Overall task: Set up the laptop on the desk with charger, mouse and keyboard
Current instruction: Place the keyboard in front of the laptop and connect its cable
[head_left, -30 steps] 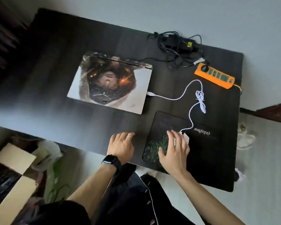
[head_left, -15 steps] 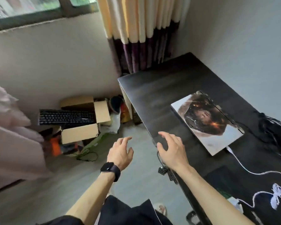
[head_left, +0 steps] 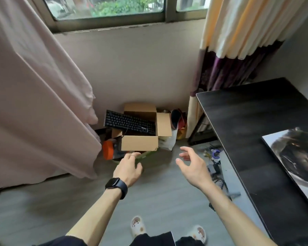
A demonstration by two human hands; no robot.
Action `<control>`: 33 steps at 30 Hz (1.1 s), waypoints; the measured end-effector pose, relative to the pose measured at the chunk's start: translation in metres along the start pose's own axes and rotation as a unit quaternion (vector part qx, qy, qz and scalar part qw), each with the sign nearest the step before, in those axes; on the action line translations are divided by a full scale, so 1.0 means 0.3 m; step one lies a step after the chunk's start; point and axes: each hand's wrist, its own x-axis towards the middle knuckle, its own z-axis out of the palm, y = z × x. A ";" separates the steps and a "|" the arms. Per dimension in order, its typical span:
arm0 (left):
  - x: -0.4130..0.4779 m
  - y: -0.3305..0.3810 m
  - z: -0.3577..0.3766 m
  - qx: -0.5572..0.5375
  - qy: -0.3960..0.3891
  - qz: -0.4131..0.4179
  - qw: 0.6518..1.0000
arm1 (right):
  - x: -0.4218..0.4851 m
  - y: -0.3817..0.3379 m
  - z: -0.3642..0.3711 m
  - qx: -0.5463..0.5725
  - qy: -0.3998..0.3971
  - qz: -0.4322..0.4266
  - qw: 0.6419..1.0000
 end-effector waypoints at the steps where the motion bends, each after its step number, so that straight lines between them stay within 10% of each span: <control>1: 0.008 -0.030 -0.016 0.000 -0.007 -0.005 1.000 | 0.005 -0.015 0.033 0.007 -0.012 0.012 1.000; 17: 0.632 -0.342 -0.219 0.013 -0.050 -0.065 0.996 | 0.754 -0.143 0.543 0.062 -0.164 0.149 0.973; 33: 1.628 -0.642 -0.052 0.312 -0.128 -0.002 0.941 | 1.561 0.050 1.146 0.162 -0.263 0.361 0.880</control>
